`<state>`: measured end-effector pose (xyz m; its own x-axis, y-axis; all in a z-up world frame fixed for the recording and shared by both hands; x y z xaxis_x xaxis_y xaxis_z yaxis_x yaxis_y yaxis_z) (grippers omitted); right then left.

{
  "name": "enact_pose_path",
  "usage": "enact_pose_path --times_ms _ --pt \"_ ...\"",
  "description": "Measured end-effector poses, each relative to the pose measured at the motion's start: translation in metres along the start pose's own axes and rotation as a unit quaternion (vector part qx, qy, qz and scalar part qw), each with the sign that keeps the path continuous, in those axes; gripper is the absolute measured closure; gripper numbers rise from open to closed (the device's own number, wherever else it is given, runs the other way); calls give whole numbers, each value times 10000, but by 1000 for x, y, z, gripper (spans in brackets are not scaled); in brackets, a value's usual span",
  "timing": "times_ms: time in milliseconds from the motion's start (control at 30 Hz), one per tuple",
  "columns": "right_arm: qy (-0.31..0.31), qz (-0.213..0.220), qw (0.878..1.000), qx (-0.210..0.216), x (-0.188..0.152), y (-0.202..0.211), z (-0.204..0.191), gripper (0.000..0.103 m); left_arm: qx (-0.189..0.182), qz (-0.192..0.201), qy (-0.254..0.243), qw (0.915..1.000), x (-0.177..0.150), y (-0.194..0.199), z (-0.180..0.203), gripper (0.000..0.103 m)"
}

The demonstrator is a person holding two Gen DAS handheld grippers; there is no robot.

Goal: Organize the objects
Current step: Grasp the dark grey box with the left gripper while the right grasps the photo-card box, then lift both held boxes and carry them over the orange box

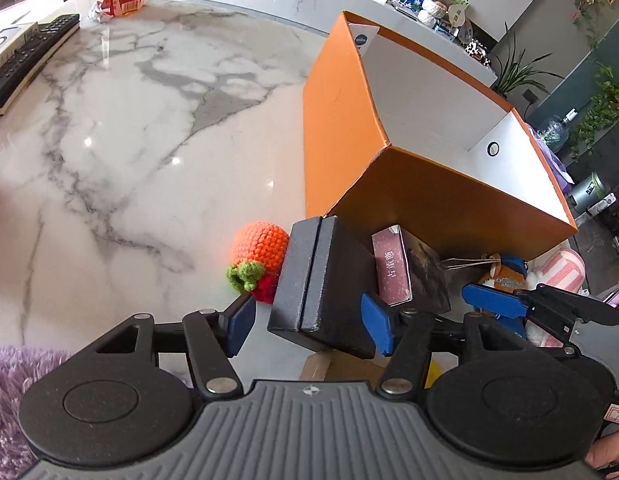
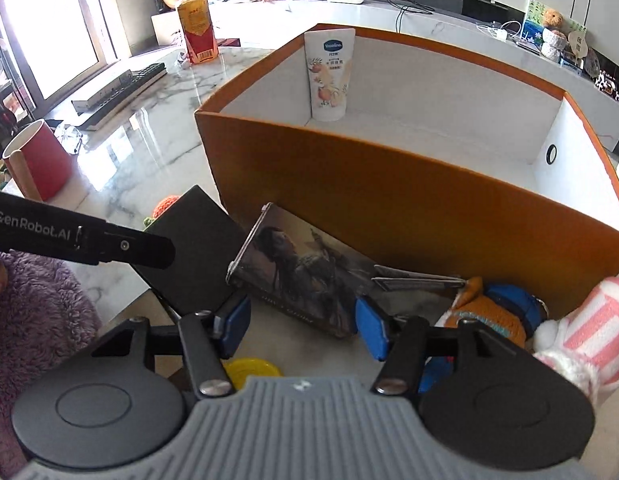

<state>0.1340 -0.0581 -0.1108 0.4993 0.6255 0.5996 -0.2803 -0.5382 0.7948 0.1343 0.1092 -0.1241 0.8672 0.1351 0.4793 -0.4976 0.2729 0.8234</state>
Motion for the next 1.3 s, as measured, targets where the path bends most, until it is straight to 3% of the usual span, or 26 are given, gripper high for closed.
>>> enact_pose_path --times_ms 267,433,767,933,1100,1300 --pt "491 -58 9987 -128 1 -14 -7 41 -228 -273 209 9991 -1 -15 -1 34" --pt "837 -62 9962 -219 0 -21 -12 37 -317 -325 223 9987 -1 -16 0 40" --pt "1583 89 9855 -600 -4 -35 -29 33 -533 44 191 9984 -1 0 5 56" --pt "1664 157 9839 -635 -3 -33 -31 38 -478 293 52 9984 2 9 12 60" --pt "1715 278 9829 -614 -3 -21 -34 55 -291 327 -78 9990 3 9 19 60" --pt "1153 347 9923 -294 8 3 -25 71 -131 384 -255 9988 3 12 27 60"
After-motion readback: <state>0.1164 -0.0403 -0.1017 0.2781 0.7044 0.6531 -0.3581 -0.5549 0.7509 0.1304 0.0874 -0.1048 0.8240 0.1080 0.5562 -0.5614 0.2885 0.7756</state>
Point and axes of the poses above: each gripper's, at about its wrist camera, not at the fingertips, and y roughly against the way its jaws point, z to its right, x to its top, the point moved 5 cm from there along -y, roughly the way its jaws point, and after that the axes turned 6 degrees about -y, right-handed, at the moved point
